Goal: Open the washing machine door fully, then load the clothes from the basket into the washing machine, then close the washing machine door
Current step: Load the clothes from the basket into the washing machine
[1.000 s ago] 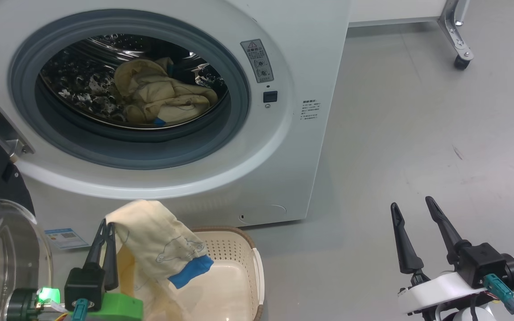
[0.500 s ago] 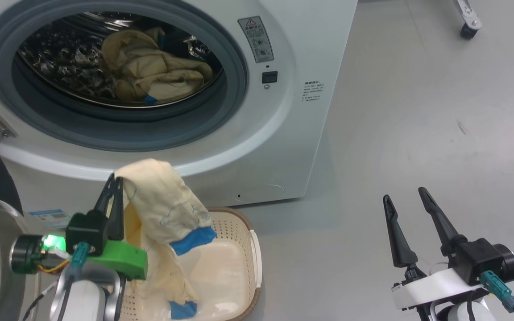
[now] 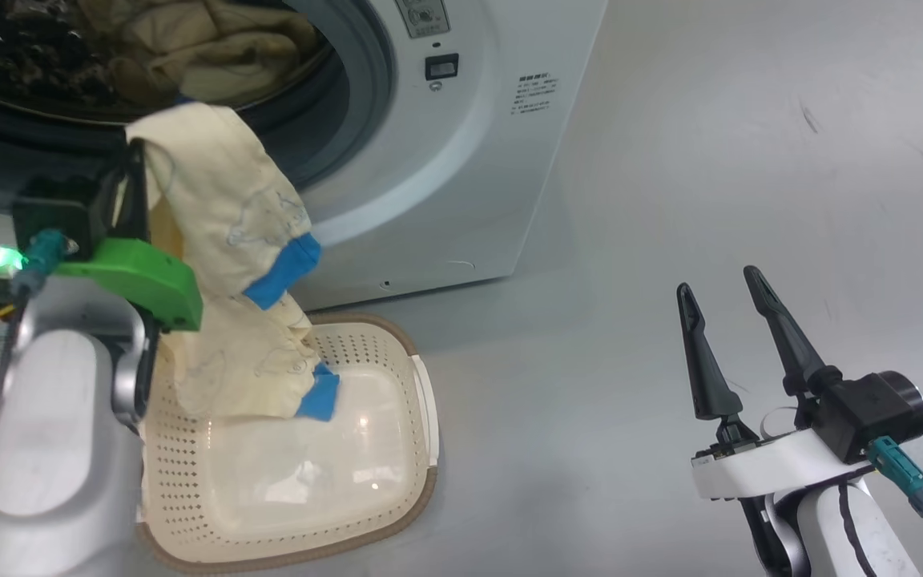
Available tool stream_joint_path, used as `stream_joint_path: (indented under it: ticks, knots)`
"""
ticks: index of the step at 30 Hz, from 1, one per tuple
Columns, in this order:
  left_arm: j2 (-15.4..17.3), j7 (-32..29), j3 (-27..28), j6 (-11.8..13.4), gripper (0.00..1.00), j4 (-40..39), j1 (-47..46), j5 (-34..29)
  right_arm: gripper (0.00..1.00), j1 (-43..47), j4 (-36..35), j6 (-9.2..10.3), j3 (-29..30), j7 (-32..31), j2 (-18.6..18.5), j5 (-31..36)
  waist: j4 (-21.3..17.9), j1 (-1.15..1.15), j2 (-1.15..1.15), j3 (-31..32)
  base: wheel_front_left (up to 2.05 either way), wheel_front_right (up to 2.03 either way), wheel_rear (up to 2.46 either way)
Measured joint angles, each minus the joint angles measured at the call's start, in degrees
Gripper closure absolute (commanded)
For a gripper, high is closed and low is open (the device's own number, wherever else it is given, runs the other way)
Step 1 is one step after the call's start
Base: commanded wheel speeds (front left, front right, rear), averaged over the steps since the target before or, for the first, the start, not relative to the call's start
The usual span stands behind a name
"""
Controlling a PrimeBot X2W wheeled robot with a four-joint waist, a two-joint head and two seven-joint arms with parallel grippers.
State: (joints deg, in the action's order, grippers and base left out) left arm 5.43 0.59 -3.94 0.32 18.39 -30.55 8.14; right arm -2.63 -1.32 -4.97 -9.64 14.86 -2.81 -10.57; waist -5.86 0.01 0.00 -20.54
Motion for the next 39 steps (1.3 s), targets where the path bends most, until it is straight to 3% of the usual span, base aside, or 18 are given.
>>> stream_joint_path:
  ticks: [8,23,32,39]
  knots:
    - [3.26,-7.57,1.98,-1.72,1.0,3.74,-9.07,1.81,0.0,-2.18,-0.48,-0.01,-0.25,0.0,0.05,-1.04,-2.6,0.0,0.0,-5.39,0.0,0.0,0.0]
    - [13.4,-17.34,3.85,-4.35,1.0,8.99,-24.04,0.86,0.0,-7.91,-0.78,-0.26,-3.33,0.01,0.23,-5.72,-9.54,0.0,0.0,-15.65,0.0,0.0,0.0]
    - [16.92,-17.34,3.58,-5.52,1.0,8.71,-32.82,-0.52,0.0,-9.98,-0.94,0.15,-4.34,0.0,0.3,-7.95,-13.36,0.0,0.0,-20.45,0.0,0.0,0.0]
    - [19.54,-12.43,4.32,-5.66,1.0,6.99,-39.14,-1.27,0.0,-11.74,-1.05,0.23,-5.64,0.0,0.42,-9.02,-15.55,0.0,0.0,-23.47,0.0,0.0,0.0]
